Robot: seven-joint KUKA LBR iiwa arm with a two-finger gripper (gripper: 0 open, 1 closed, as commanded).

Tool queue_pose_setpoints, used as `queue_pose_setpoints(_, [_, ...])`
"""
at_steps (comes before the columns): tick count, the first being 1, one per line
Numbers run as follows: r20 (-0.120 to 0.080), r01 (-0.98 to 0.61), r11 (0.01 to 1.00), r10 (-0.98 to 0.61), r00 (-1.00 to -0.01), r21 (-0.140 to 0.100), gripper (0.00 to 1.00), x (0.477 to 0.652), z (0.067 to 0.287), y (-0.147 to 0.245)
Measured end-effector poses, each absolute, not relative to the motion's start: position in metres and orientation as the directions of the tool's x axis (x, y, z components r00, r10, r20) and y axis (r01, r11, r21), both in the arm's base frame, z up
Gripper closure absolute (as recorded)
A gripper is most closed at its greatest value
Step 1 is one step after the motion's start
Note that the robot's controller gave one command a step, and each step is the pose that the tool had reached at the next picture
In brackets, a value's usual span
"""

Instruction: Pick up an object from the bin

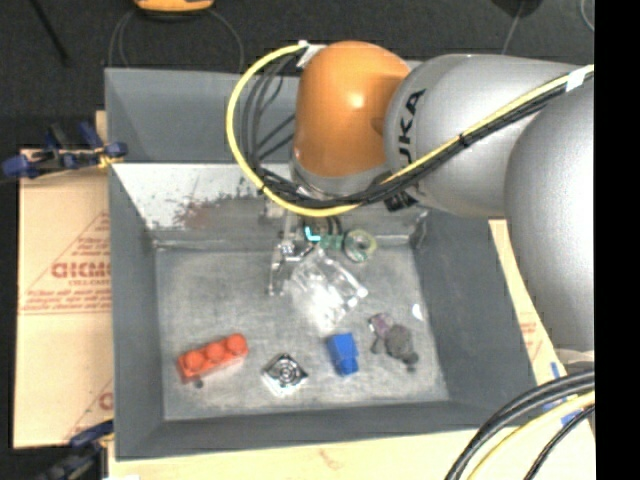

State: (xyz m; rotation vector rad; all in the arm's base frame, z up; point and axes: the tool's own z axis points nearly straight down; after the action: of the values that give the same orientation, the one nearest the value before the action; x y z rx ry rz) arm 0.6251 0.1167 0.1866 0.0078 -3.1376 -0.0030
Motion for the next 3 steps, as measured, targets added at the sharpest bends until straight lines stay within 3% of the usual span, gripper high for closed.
queue_pose_setpoints(1, [0.005,-0.255,0.967,-0.255,-0.967,-0.001,0.0,0.576,0.111,0.11])
queue_pose_setpoints(2, [-0.001,-0.309,0.951,-0.309,-0.951,0.002,0.0,0.53,0.134,0.156])
queue_pose_setpoints(3, [-0.008,-0.723,0.691,-0.723,-0.691,-0.005,0.0,0.501,0.073,0.184])
